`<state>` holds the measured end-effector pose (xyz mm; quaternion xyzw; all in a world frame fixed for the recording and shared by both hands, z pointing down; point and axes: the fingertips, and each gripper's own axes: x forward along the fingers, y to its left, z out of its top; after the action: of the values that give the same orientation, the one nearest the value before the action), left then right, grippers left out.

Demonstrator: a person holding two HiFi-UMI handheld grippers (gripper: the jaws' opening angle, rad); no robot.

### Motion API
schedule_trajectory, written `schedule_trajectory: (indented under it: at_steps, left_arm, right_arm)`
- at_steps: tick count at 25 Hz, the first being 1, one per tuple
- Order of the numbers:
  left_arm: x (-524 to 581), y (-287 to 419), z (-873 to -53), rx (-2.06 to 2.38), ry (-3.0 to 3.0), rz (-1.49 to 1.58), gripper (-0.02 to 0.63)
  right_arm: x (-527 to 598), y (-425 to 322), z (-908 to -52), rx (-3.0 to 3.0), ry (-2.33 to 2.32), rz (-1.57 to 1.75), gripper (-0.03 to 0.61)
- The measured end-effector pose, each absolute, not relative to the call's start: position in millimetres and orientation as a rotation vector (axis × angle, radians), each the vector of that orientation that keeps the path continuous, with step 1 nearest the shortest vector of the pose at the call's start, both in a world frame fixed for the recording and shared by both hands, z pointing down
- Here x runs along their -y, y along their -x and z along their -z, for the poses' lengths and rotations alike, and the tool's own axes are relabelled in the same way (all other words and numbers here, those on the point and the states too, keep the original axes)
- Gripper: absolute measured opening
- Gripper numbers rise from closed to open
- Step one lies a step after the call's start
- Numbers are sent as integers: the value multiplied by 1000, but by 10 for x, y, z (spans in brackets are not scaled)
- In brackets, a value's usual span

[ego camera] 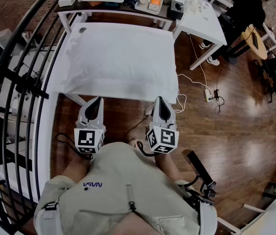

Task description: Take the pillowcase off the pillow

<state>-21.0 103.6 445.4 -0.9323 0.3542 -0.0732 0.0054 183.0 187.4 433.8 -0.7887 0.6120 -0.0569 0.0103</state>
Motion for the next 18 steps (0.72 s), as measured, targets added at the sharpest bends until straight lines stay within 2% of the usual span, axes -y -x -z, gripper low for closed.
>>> schedule_trajectory:
  at_steps: [12,18]
  left_arm:
    - [-1245,-392,-4389,-1154,2867,228,6]
    - [-1365,-435,-4374,-1215,2812,296,6]
  right_arm:
    - [-2058,-2481,-4317,-1934,2423,143,3]
    - [-2033,-2609,-4304,-1970,2346,173,3]
